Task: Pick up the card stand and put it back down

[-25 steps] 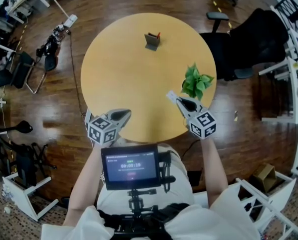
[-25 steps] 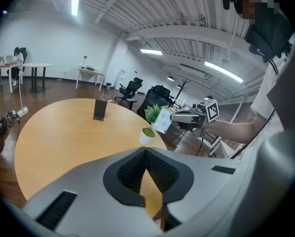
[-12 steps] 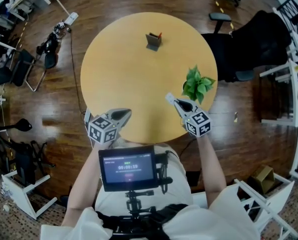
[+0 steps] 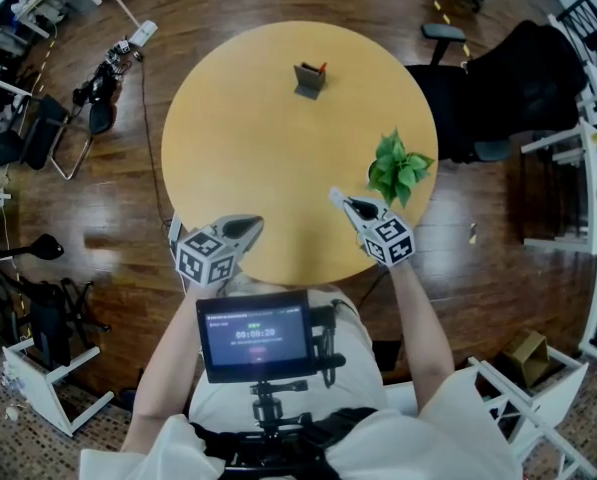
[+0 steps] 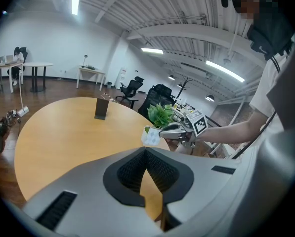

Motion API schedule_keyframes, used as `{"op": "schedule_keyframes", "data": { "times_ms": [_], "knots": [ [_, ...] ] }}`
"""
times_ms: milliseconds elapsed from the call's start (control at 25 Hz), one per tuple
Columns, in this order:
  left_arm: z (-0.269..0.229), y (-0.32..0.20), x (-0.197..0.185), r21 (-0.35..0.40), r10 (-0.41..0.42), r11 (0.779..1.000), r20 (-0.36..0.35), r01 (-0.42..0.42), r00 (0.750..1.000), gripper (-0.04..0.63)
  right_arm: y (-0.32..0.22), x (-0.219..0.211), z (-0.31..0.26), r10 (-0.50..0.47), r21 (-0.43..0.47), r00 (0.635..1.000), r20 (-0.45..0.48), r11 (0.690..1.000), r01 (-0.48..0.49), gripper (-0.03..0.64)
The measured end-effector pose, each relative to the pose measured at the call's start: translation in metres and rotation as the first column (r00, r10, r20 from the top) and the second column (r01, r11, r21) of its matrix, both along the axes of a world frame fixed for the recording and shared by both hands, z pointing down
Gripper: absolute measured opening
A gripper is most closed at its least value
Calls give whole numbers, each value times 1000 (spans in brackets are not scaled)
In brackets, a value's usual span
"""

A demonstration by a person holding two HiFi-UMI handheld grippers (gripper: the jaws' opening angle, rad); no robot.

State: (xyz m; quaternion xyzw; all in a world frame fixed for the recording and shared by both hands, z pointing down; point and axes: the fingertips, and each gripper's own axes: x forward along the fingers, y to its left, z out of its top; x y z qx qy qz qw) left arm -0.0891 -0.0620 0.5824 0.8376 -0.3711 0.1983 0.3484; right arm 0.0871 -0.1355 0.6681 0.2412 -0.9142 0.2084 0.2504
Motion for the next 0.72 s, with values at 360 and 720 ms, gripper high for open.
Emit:
{"op": "schedule_keyframes", "data": {
  "times_ms": [360,720],
  "knots": [
    [1,3,-7,-1,-7,1000,-1,7,1000,2,3,-3,30,-25,-17,999,-33,1000,24,34],
    [3,5,-8,-10,-11,1000,-4,11,1000,2,5,-6,55,-49,-42,998,-34,998,48,34]
  ]
}}
